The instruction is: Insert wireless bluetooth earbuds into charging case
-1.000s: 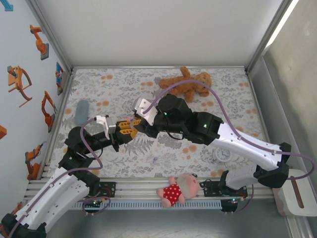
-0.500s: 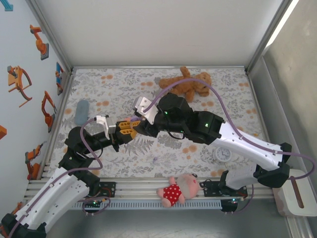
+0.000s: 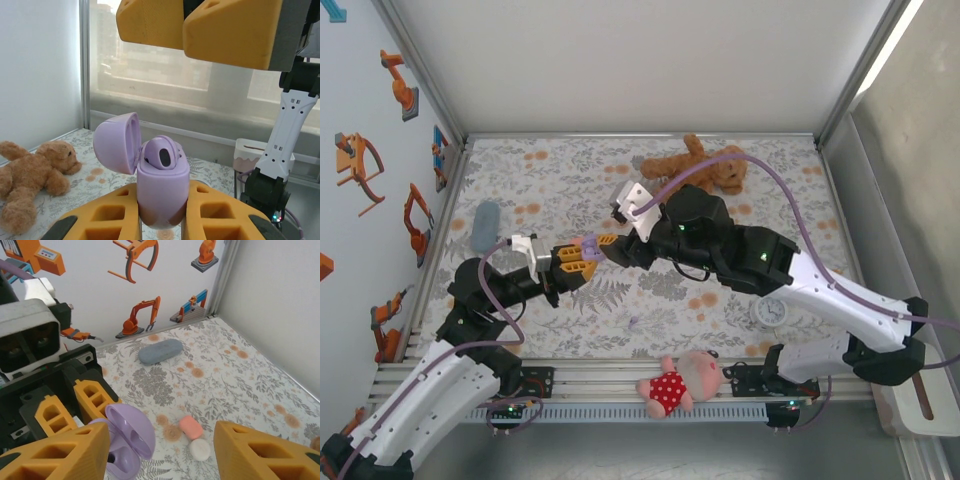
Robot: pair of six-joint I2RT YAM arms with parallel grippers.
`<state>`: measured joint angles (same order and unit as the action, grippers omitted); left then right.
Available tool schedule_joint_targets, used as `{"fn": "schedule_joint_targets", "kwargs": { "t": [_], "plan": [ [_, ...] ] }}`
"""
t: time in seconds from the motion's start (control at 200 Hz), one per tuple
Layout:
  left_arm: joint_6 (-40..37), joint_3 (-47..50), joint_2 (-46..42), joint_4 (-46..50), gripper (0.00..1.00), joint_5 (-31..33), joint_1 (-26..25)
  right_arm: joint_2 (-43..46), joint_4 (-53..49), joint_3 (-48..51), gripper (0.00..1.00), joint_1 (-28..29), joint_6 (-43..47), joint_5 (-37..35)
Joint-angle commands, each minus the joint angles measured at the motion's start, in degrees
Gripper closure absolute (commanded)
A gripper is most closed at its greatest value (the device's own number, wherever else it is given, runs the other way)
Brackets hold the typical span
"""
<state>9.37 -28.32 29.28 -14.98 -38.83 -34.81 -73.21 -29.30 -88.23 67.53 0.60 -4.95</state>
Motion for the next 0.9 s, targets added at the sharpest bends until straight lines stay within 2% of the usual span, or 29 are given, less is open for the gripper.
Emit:
{"fn": "schedule_joint_targets", "kwargs": {
  "t": [0.0, 0.125, 0.386, 0.691, 0.891],
  "plan": [
    [-0.1, 0.6, -1.2, -0.6, 0.99, -1.0, -0.3, 2.4, -0.6, 1.8, 0.42, -0.8, -2.4, -4.1],
    [-0.2, 0.9, -2.2, 0.2, 0.99, -0.6, -0.3, 4.0, -3.4, 3.5, 0.4, -3.5, -6.9, -5.2],
    [0.0, 1.4, -4.6, 2.3, 0.99, -0.1, -0.4, 6.0, -8.3, 11.5, 0.41, -11.3, -19.0, 0.4],
    [-0.8, 0.7, -6.8, 4.9, 1.0, 0.5, -0.4, -0.2, -9.2, 20.5, 0.5, -12.5, -29.1, 8.6],
    [-1.0, 0.6, -7.9, 5.7, 1.0, 0.6, -0.4, -6.3, -4.4, 26.9, 0.54, -12.4, -34.9, 14.4]
  ]
}}
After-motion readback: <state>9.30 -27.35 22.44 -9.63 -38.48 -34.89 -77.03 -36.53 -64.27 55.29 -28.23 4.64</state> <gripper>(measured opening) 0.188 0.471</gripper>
